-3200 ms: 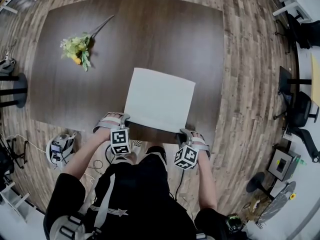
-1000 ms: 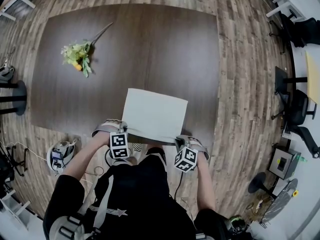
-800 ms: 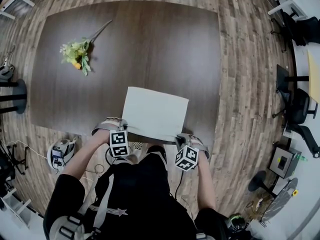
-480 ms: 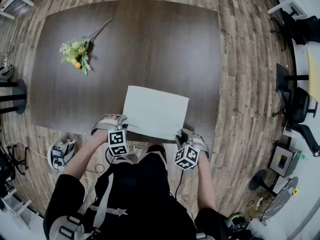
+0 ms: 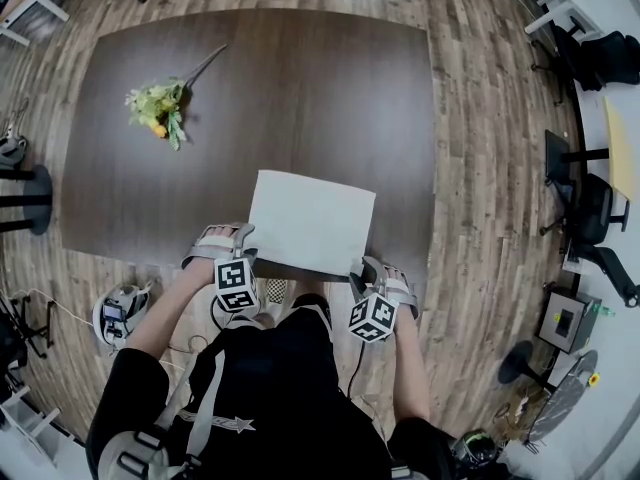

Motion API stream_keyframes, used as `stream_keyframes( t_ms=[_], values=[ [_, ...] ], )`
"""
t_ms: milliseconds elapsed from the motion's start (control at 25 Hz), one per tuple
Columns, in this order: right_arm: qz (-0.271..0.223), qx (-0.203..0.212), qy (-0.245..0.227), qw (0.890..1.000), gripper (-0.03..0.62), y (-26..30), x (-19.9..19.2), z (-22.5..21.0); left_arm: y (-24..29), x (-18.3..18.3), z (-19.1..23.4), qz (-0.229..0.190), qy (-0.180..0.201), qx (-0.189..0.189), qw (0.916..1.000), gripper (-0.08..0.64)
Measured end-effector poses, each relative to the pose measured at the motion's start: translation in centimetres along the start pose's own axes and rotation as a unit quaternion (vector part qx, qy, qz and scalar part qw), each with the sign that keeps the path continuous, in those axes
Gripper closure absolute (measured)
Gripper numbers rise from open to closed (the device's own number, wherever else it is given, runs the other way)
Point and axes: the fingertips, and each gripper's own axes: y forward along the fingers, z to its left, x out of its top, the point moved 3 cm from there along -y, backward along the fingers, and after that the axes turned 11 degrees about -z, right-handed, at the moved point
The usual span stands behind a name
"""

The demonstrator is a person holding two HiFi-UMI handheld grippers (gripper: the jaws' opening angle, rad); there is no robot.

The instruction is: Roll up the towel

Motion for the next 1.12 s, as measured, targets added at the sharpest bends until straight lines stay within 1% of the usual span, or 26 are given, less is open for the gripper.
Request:
stream_keyframes(
  t_ms=[360, 520, 680, 880, 960, 1000, 1120],
  values=[
    [-0.001, 0.019, -0.008, 1.000, 0.411, -0.2, 0.3, 3.2, -0.5, 0.1, -3.0, -0.005, 0.009, -0.018, 0.9998, 0.316],
    [0.001, 0.025, -0.005, 1.000, 0.426, 0.3, 0.0, 3.8, 0.3, -0.4, -4.1, -0.005, 0.008, -0.036, 0.9993, 0.337],
    [0.004, 0.026, -0.002, 1.000, 0.433, 0.9, -0.4, 4.0, 1.1, -0.6, -4.4, 0.003, 0.015, -0.040, 0.9991, 0.354],
    [0.006, 0.026, -0.005, 1.000, 0.459, 1.6, -0.9, 3.6, 1.7, -0.6, -4.5, 0.006, 0.005, -0.056, 0.9984, 0.368],
    [0.007, 0.027, -0.006, 1.000, 0.468, 1.7, -0.9, 3.3, 1.6, -0.5, -4.0, 0.005, 0.002, -0.052, 0.9986, 0.379],
    [0.007, 0.028, -0.007, 1.000, 0.471, 1.7, -0.9, 3.2, 1.6, -0.5, -3.9, 0.005, 0.002, -0.049, 0.9988, 0.411],
    [0.008, 0.030, -0.010, 0.999, 0.476, 1.8, -1.0, 3.0, 2.0, -0.5, -3.7, 0.007, 0.007, -0.047, 0.9988, 0.416]
  ],
)
